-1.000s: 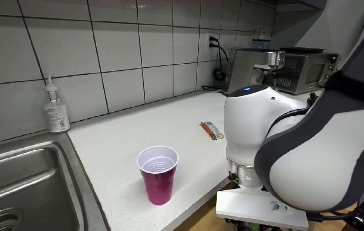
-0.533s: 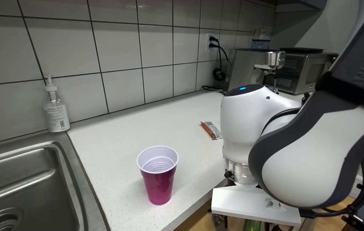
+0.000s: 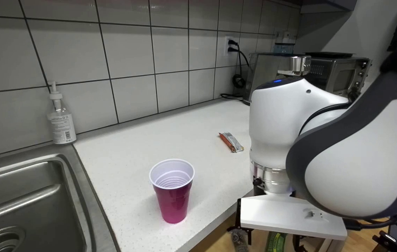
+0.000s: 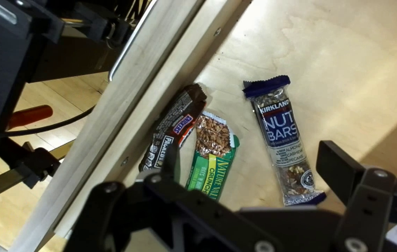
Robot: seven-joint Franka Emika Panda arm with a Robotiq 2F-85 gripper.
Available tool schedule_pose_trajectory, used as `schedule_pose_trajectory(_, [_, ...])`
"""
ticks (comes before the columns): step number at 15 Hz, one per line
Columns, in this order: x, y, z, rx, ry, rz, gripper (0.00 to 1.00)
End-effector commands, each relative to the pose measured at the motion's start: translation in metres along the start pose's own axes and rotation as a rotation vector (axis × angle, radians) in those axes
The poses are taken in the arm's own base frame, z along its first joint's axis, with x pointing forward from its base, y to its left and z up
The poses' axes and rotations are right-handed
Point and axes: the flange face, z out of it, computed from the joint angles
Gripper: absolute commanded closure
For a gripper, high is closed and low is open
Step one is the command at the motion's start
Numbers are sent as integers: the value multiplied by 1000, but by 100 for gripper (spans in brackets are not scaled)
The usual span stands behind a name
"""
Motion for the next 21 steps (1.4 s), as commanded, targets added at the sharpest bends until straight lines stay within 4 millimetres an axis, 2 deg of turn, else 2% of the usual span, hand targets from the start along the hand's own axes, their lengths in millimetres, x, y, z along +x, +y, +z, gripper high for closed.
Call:
schedule_pose_trajectory(1, [-5,20,-29,9,-21,-86,0])
schedule_pose_trajectory(4, [6,27,-45,-4,-21,-135,0])
schedule_pose_trajectory(6, [21,28,-56,-7,-24,-157,0])
schedule_pose_trajectory(13, [77,31,-90,17,-7,-209,0])
schedule_pose_trajectory(21, [143,22,-115,30,33,-284,0])
